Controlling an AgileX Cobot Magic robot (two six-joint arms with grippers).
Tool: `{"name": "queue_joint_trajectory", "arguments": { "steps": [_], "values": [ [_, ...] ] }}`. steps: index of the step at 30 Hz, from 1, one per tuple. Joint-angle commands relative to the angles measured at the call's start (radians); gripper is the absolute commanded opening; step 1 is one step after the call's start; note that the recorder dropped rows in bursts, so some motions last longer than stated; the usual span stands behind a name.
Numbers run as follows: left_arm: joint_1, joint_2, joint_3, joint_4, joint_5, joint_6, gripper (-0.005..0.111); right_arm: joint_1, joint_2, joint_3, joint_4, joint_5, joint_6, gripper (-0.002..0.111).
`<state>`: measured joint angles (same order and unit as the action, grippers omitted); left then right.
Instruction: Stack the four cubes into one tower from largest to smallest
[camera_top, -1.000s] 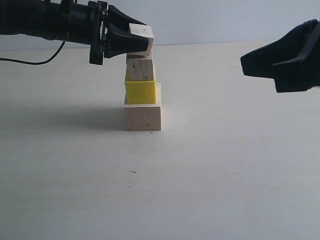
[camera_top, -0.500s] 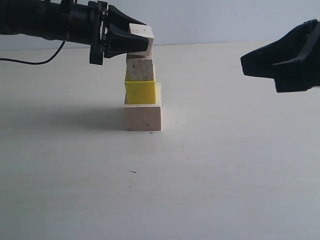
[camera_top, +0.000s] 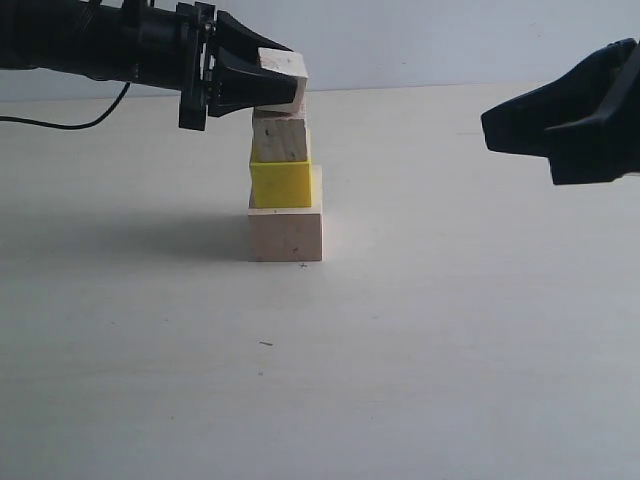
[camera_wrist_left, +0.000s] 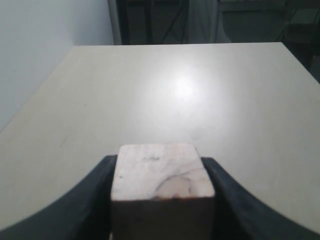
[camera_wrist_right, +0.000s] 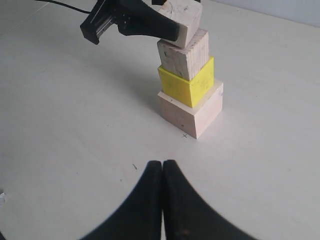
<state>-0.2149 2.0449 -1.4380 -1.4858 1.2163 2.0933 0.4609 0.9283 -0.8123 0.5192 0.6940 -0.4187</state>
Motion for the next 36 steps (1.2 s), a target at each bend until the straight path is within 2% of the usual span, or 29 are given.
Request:
{"name": "queue_joint_trajectory", "arguments": {
  "steps": [1,3,8,23,30,36],
  "values": [
    [-0.005,0.007,-0.008,-0.021,0.005,0.001,0.045,-0.007,-0.006,0.003,0.003,-0.008,-0.005,0.0],
    [-0.005,0.007,-0.008,-0.021,0.005,0.001,0.048,-0.007,-0.006,0.003,0.003,-0.008,-0.005,0.0],
    [-0.005,0.007,-0.008,-0.022,0.005,0.001,0.067,-0.007,-0.006,0.003,0.003,-0.008,-0.005,0.0],
    [-0.005,0.007,-0.008,-0.041,0.005,0.001,0.068,-0.007,-0.006,0.003,0.003,-0.008,-0.005,0.0],
    [-0.003,0.007,-0.008,0.021,0.005,-0.006,0.068,-0.007,-0.006,0.003,0.003,-0.008,-0.005,0.0],
    [0.057,0.007,-0.008,0.037,0.005,-0.015,0.068,-0.007,-0.006,0.003,0.003,-0.008,-0.007,0.0]
  ]
}}
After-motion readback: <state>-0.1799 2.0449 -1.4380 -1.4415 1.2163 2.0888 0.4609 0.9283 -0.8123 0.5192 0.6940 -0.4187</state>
